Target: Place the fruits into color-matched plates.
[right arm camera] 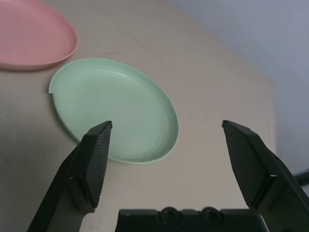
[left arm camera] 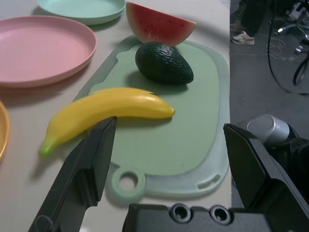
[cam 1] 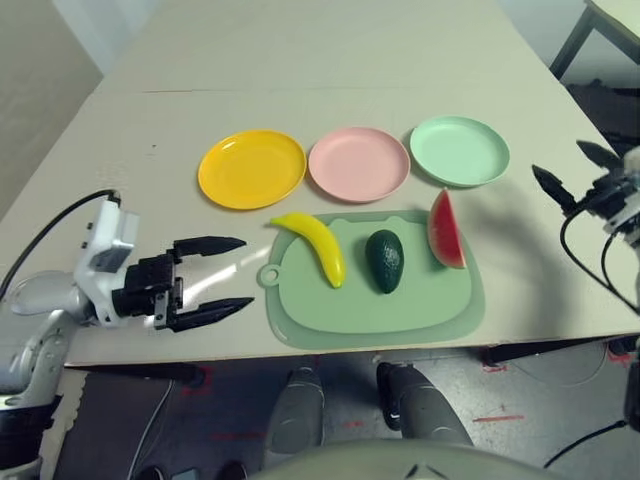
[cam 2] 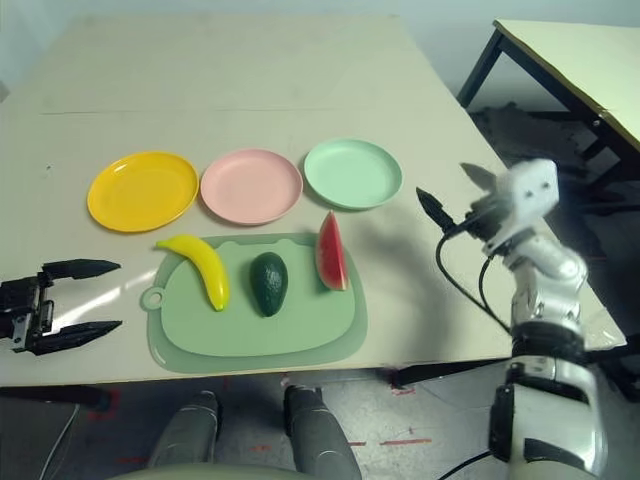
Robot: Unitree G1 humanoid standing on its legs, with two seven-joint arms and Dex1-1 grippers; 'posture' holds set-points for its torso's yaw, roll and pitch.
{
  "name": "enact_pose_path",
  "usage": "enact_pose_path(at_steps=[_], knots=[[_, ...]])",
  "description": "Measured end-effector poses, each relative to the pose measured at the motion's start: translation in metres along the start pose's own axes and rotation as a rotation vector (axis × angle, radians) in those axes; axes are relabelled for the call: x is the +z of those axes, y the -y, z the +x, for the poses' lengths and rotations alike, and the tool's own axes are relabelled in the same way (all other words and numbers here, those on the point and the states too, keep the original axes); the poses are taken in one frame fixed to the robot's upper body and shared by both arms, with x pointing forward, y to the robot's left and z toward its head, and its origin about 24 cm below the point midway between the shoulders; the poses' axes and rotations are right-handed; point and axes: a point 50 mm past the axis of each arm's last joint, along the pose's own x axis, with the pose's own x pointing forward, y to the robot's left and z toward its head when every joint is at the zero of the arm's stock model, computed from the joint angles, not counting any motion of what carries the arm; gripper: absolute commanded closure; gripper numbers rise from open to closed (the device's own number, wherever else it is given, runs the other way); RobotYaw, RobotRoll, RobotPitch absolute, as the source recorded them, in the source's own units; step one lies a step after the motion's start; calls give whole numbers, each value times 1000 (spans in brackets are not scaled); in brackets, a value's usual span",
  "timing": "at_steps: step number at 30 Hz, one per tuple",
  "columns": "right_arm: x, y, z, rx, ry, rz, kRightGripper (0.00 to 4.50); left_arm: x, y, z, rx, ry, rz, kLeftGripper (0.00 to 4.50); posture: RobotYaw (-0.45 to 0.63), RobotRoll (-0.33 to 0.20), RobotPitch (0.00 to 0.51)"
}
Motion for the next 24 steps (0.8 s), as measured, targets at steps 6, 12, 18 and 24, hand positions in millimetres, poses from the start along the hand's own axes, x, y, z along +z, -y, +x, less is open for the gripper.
enact_pose_path(at_steps=[6, 12, 18, 24], knots=[[60, 15, 25, 426, -12, -505, 0, -6, -10, -1, 21, -11, 7, 18, -53, 0, 163], [87, -11, 63, 807, 16, -830, 0, -8, -19, -1, 44, -24, 25, 18, -55, 0, 166], [97, -31, 87, 945, 91, -990, 0, -10, -25, -2, 67, -35, 20, 18, -49, 0, 170], [104, -44, 101, 1021, 140, -1078, 0, -9, -24, 2, 45, -36, 20, 18, -25, 0, 178]])
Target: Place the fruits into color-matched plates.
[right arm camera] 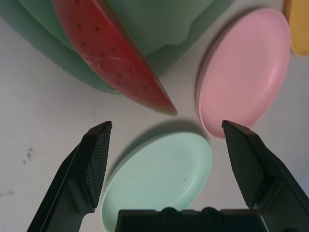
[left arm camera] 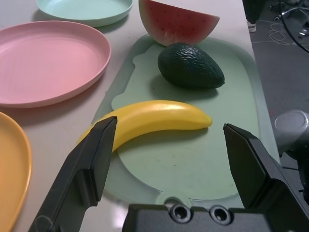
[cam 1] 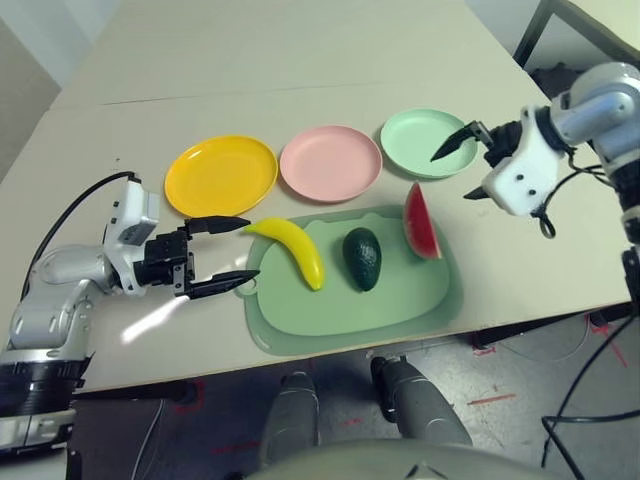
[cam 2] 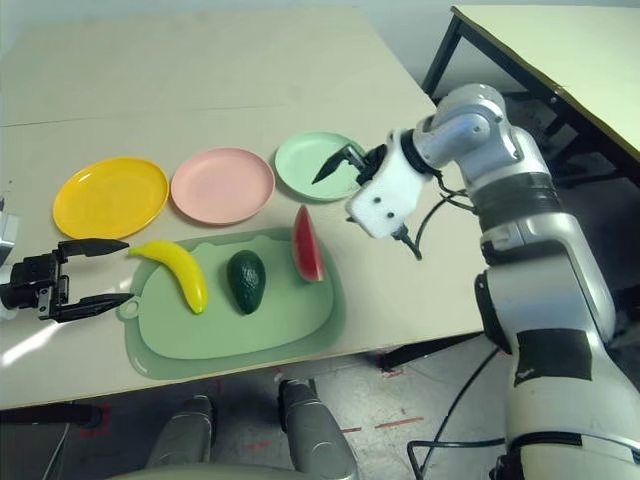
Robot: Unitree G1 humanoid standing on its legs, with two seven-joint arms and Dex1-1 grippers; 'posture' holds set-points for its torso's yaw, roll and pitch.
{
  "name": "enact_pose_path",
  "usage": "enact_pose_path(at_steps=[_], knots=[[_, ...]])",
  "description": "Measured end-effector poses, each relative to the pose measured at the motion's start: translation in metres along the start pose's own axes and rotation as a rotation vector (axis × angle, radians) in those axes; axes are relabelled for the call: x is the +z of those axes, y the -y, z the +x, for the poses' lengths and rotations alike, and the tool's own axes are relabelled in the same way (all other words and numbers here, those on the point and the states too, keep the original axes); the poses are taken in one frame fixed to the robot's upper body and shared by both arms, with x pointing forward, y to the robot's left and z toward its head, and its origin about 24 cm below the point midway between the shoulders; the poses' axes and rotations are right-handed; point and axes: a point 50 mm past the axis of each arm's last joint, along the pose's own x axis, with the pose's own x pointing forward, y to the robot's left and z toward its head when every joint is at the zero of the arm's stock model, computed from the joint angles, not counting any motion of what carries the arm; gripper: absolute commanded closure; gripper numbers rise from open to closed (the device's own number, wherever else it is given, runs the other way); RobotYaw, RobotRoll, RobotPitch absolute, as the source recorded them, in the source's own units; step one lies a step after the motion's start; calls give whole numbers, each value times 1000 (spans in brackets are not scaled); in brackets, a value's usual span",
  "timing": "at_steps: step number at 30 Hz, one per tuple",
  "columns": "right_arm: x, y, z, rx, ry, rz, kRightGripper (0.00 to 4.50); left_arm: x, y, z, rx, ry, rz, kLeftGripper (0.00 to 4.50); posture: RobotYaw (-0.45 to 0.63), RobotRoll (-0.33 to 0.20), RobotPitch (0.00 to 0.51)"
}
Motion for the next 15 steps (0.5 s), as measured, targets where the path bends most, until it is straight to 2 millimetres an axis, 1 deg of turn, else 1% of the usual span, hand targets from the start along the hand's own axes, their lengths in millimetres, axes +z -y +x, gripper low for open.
enact_pose_path(at_steps=[3, 10, 12, 15], knots=[[-2, -6, 7, 29, 4, 9, 0, 1, -1, 1, 9, 5, 2, 18, -24, 0, 179], [2, -7, 22, 48, 39, -22, 0, 1, -2, 1, 22, 7, 5, 18, -18, 0, 184], [4, -9, 30, 59, 62, -22, 0, 1, -2, 1, 25, 7, 1, 18, -18, 0, 184], [7, -4, 38, 47, 84, -35, 0, 0, -2, 2, 26, 7, -6, 18, -14, 0, 186]])
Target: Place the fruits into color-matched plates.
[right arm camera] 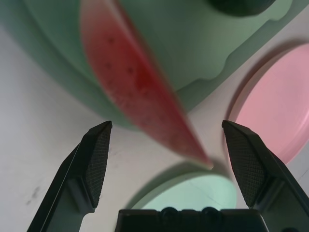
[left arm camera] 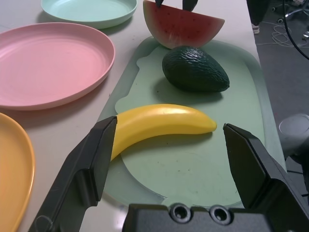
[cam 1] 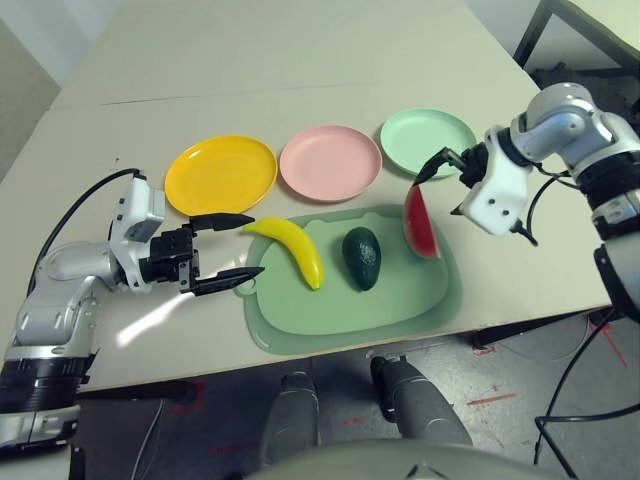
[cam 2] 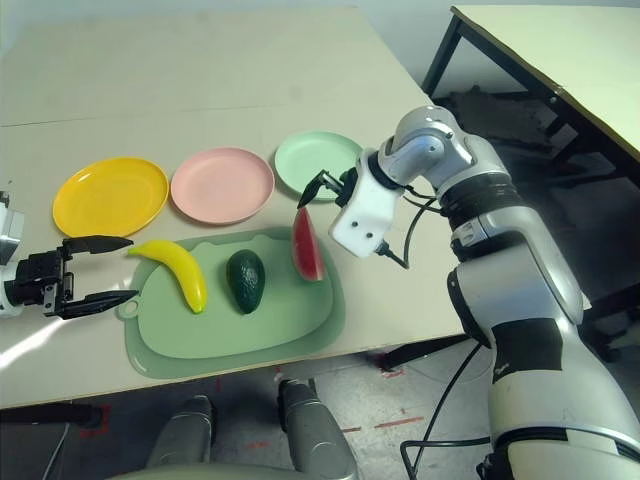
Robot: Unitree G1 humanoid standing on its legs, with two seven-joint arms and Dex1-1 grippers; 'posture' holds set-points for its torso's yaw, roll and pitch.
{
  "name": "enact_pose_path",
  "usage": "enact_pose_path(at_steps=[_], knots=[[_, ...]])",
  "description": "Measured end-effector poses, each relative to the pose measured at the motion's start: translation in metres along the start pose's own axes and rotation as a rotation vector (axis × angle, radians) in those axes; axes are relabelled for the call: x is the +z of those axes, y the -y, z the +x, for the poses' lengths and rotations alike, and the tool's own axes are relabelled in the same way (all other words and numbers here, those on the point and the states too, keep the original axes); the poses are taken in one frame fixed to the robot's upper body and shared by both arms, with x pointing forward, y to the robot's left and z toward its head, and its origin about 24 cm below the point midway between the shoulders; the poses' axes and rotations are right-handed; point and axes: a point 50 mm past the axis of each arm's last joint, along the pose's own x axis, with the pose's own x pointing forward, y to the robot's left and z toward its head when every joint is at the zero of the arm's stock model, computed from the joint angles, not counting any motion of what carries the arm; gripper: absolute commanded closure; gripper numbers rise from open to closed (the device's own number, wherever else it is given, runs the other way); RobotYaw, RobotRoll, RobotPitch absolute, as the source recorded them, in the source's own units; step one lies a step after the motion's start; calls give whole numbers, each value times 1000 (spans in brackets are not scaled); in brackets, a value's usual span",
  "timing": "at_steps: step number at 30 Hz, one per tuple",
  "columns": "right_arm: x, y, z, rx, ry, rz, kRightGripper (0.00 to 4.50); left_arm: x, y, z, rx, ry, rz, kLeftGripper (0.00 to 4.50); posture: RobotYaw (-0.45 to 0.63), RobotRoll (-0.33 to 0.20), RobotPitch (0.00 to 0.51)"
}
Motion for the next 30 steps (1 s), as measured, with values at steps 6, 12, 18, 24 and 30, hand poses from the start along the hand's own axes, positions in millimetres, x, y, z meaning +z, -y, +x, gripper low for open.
enact_pose_path(at_steps=[6, 12, 18, 24, 30], knots=[[2, -1, 5, 18, 11, -19, 0, -2, 1, -1, 0, -5, -16, 18, -6, 0, 189], [7, -12, 22, 96, 56, -41, 0, -2, 0, -1, 3, -6, -13, 18, 2, 0, 197], [6, -18, 27, 120, 60, -28, 0, -1, -3, -6, 29, -30, -9, 18, 16, 0, 199], [5, -16, 29, 122, 53, -10, 1232, -1, -3, -7, 29, -39, -6, 0, 19, 0, 197], [4, -16, 30, 117, 52, 7, 2422, -1, -3, -7, 30, -41, 2, 0, 15, 0, 194]])
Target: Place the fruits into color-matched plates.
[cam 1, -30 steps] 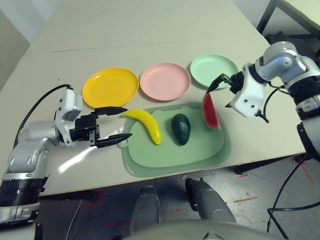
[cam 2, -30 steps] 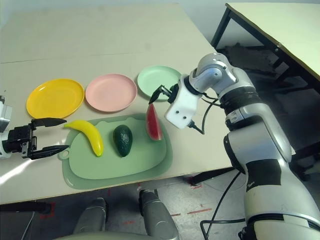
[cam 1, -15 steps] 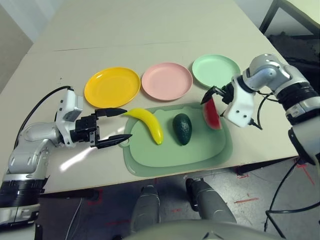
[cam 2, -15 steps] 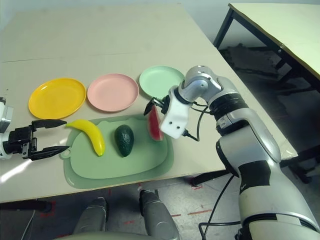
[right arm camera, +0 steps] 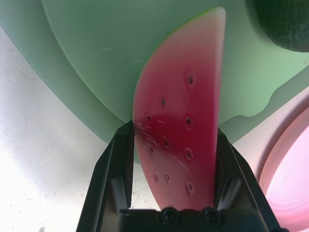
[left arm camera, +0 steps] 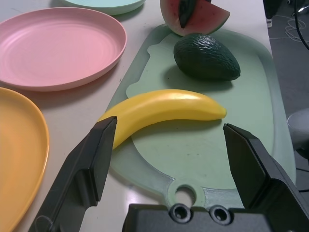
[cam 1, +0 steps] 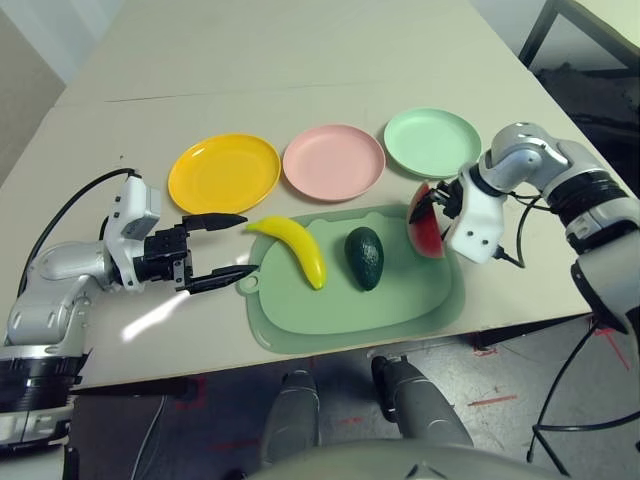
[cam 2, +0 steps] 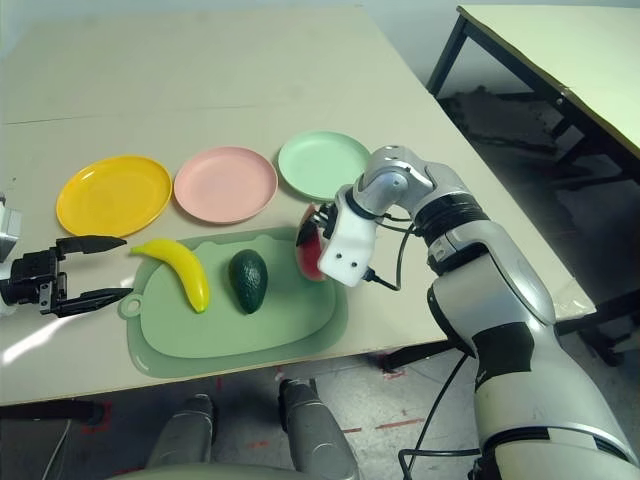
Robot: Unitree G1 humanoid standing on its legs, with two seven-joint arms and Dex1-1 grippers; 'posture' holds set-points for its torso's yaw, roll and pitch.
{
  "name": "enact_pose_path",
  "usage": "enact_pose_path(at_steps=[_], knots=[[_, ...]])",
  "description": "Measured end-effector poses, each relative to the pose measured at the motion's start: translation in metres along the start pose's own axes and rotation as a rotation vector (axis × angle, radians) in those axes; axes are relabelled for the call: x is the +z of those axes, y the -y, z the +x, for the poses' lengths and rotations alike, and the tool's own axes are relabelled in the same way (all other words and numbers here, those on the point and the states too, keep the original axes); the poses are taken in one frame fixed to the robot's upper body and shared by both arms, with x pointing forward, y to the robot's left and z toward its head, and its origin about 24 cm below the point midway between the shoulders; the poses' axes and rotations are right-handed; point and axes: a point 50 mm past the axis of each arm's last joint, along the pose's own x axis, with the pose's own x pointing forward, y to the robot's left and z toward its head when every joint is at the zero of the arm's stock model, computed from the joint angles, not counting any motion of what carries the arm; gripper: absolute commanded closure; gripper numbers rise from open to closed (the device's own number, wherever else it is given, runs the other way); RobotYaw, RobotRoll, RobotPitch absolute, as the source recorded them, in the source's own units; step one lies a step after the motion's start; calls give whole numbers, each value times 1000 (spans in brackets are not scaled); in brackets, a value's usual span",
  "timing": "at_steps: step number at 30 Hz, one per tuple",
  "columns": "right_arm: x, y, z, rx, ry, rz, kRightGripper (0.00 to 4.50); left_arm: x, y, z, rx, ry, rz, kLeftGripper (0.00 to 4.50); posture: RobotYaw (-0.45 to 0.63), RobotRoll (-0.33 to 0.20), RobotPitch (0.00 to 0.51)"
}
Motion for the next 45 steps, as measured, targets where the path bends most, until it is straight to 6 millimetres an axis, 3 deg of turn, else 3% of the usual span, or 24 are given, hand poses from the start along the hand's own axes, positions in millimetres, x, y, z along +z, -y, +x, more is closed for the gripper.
enact_pose_path(at_steps=[9, 15, 20, 24, 28, 34, 45], knots=[[-2, 0, -7, 13, 0, 48, 2422, 1, -2, -1, 6, -6, 16, 0, 4, 0, 177], [-3, 29, -43, -67, -53, 22, 2422, 2, -5, -1, 13, 0, 26, 0, 3, 0, 175], [-1, 41, -43, -100, -27, 46, 2422, -1, -4, 2, 33, 21, 11, 0, 16, 0, 176], [2, 71, -48, -223, -24, 37, 2422, -1, -2, 3, 84, 29, 3, 0, 36, 0, 174], [3, 101, -36, -376, -8, 66, 2422, 4, -5, -2, 189, 33, -9, 0, 56, 0, 175], [0, 124, -6, -522, -52, 162, 2422, 9, -5, -5, 259, 16, -29, 0, 80, 0, 184], [-14, 121, 23, -536, -216, 254, 2422, 14, 5, -3, 217, 35, -66, 0, 108, 0, 199]])
